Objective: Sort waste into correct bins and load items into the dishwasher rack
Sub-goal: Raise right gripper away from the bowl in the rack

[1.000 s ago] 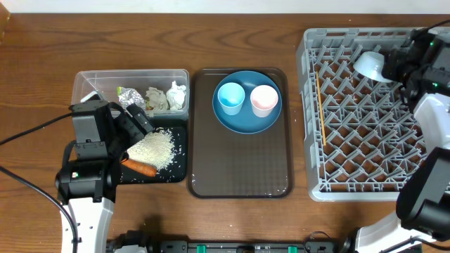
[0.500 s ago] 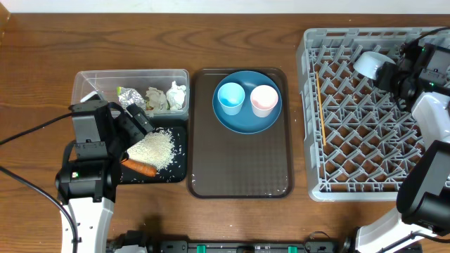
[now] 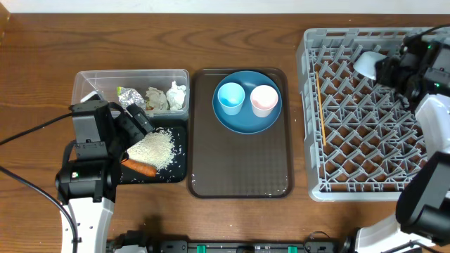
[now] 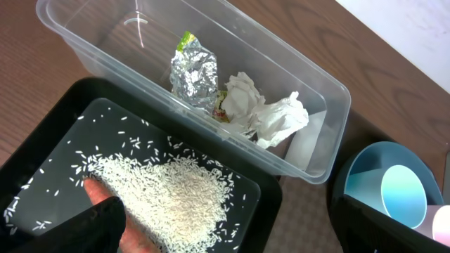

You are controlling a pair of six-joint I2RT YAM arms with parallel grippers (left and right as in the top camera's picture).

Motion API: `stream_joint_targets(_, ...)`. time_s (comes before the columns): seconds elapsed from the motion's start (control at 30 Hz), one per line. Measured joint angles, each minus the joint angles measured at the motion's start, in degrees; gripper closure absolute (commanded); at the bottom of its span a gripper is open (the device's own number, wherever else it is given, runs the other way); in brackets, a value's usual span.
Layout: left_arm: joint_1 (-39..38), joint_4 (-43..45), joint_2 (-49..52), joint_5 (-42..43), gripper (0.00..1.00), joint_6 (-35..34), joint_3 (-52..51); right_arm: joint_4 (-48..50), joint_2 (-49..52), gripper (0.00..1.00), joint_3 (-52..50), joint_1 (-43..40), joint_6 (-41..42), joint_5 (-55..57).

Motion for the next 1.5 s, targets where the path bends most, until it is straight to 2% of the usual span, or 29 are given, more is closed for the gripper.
stream_joint_targets(0.13,0.00,0.00,0.00,0.00,0.05,0.00,0.00,4.09,-0.17,0.61,0.02,0.00,-0.04,2.54)
stream_joint_targets(0.4,0.00,0.00,0.00,0.00,0.05,0.00,0.00,11.50,4.31,0.48,0.02,0.00,-0.85,4.42)
stream_joint_targets(0.6,0.00,0.00,0.00,-0.02,0.05,-0.02,0.00,12.13,8.41,0.51,0.02,0.00,-0.85,4.24)
stream_joint_targets(0.7,0.00,-0.02,-0.02,0.00,0.05,0.00,0.00,11.61,8.52,0.58,0.13,0.00,-0.90,3.72)
stream_joint_targets(0.8,0.00,-0.02,0.00,0.00,0.05,-0.02,0.00,9.94,8.46,0.67,0.74,0.00,-1.11,2.84)
stream_joint_targets(0.9,0.00,-0.02,-0.02,0.00,0.05,0.00,0.00,6.73,7.89,0.68,1.49,-0.02,-1.09,2.19)
stream_joint_targets(1.17,0.00,0.00,-0.02,0.00,0.05,0.00,0.00,-3.37,4.96,0.68,1.97,-0.44,-1.36,2.14)
stream_joint_targets(1.3,0.00,0.02,0.00,0.00,0.05,0.00,0.00,-8.11,2.29,0.64,1.27,-0.15,-1.27,1.95)
stream_joint_targets(1.5,0.00,0.02,-0.02,0.00,0.05,0.00,0.00,-12.09,-7.41,0.62,-0.13,3.58,-1.31,0.11)
